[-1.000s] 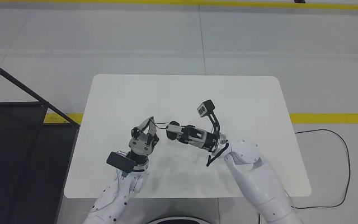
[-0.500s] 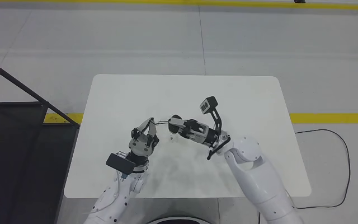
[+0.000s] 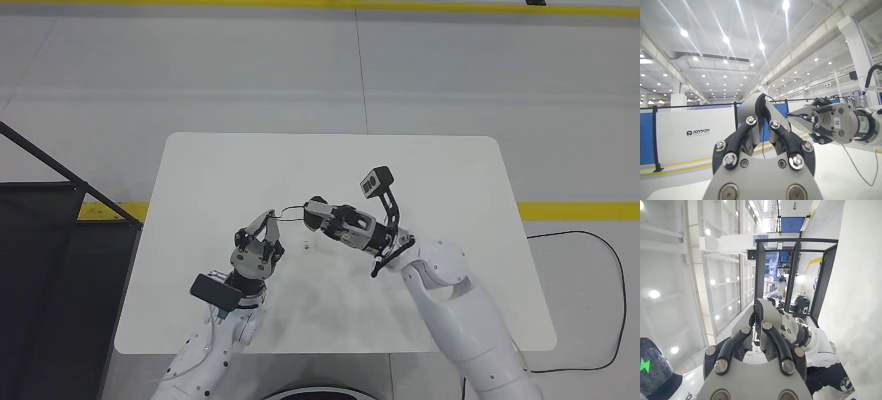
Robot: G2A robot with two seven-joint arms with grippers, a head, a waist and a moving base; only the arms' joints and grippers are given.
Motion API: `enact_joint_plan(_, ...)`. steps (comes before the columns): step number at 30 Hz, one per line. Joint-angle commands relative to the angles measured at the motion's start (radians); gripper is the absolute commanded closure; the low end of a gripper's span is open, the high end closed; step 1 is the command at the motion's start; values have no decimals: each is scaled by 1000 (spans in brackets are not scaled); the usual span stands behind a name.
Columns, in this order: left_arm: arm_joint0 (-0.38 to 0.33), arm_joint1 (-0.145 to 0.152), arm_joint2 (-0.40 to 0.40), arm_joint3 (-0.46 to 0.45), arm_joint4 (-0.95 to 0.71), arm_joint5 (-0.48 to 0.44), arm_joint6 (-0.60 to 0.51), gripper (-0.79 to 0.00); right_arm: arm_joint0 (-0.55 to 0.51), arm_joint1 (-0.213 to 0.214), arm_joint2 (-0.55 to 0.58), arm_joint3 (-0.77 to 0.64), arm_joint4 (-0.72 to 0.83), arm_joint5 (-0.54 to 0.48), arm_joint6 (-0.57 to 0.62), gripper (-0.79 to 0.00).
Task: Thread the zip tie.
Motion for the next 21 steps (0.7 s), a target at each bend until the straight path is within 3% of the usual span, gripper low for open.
enact_joint_plan(1, -2, -1, -1, 4, 1, -1, 0, 0, -5, 0, 5, -1, 15, -14, 11, 0)
enact_joint_plan(21, -12, -10, 11, 27, 40, -3, -22, 0, -49, 4, 43, 1, 123, -123, 133, 0)
